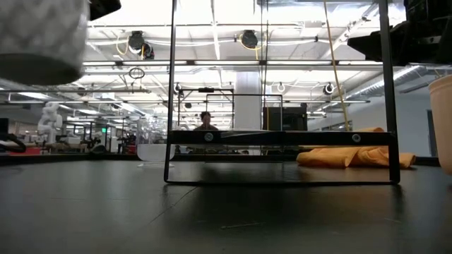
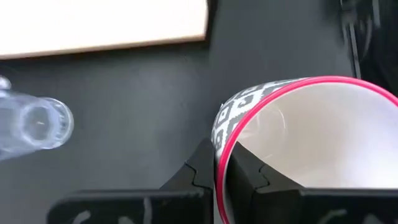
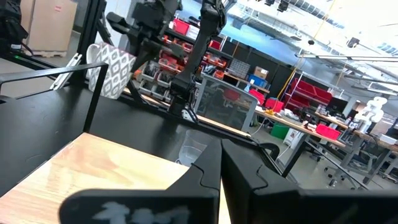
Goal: Stack small to large cups/mugs on shelf
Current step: Put the gray cup on the shelf
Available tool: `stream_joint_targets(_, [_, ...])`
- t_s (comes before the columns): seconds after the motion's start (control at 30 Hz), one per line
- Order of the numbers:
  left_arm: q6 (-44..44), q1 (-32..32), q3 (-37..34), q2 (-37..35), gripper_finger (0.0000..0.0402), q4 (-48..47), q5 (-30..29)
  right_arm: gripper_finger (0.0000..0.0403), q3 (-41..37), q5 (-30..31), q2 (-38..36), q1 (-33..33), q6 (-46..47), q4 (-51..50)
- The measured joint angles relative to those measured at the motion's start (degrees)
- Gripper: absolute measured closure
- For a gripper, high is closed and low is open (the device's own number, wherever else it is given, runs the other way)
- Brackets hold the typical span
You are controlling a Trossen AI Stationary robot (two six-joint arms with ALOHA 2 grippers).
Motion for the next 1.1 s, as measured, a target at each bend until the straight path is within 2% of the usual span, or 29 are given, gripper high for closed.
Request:
stream_joint_targets(0.37, [-4.8,5.5,-0.4,-0.7,0.0385,1.4,0.1,0.0403,0.0,0.0,0.0,0.0,1.3,0.0])
stream_joint_targets(0.87, [-0.9,11.4,-0.4,-0.7,0.0385,0.3,-1.0,0.0403,0.0,0.0,0.0,0.0,1.3,0.0])
stream_joint_targets(1.1, [4.7,15.6,0.0,-0.7,0.0384,1.1,-1.6,0.0403,0.0,0.0,0.0,0.0,1.3,0.0])
